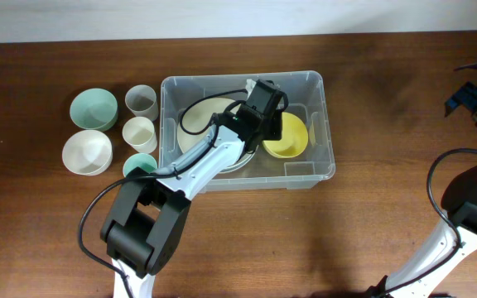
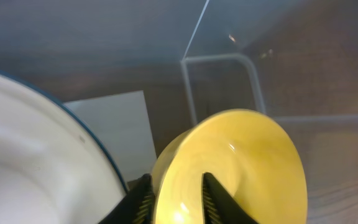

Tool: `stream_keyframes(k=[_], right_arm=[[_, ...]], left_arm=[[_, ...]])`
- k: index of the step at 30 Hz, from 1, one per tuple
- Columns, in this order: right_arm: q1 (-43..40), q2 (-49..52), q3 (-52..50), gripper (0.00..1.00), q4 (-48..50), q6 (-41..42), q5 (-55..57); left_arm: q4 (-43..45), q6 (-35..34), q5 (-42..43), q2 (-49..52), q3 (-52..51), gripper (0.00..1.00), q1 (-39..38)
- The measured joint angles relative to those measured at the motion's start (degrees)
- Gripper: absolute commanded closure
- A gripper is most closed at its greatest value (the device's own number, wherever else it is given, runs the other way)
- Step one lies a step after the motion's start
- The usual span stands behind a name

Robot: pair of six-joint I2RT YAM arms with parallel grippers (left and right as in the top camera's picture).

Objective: Pack container
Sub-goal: 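Retract the left gripper back toward the left side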

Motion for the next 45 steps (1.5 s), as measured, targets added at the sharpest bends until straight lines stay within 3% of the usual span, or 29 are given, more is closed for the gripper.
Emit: stream_keyframes(k=[8,14,17,24,32,38,45], right_arm=[[0.00,0.00,0.00,0.01,0.00,0.02,0.00],[0.00,0.00,0.00,0.01,-0.02,0.00,0.00],[0.00,0.00,0.00,0.01,0.00,0.04,0.00],[0.00,0.00,0.00,0.01,-0.02,0.00,-0.02],[0.00,0.00,0.00,0.01,-0.02,0.02,0.00],[0.00,0.00,0.00,0.01,-0.02,0.02,0.00],[0.00,0.00,0.00,0.01,0.00,0.02,0.00]], left_arm=[[1.49,4.39,0.02,0.02,2.45,0.40,0.00],[-4.98,8.81,0.00,0.04,12.44,0.24,0.24],[-11.37,10.03,-0.98,0.02,19.30,0.01,1.07],[-30.84,9.31,-10.51,-2.80,27.12,0.01,7.52],[-53.37,-5.57,-17.27,-7.72,27.96,0.01,26.14],[-57.61,-11.72,-13.03,-7.72,26.84,0.01,41.09],[-56.89,-13.40,-7.74,-7.72,18.01,0.01,51.45]])
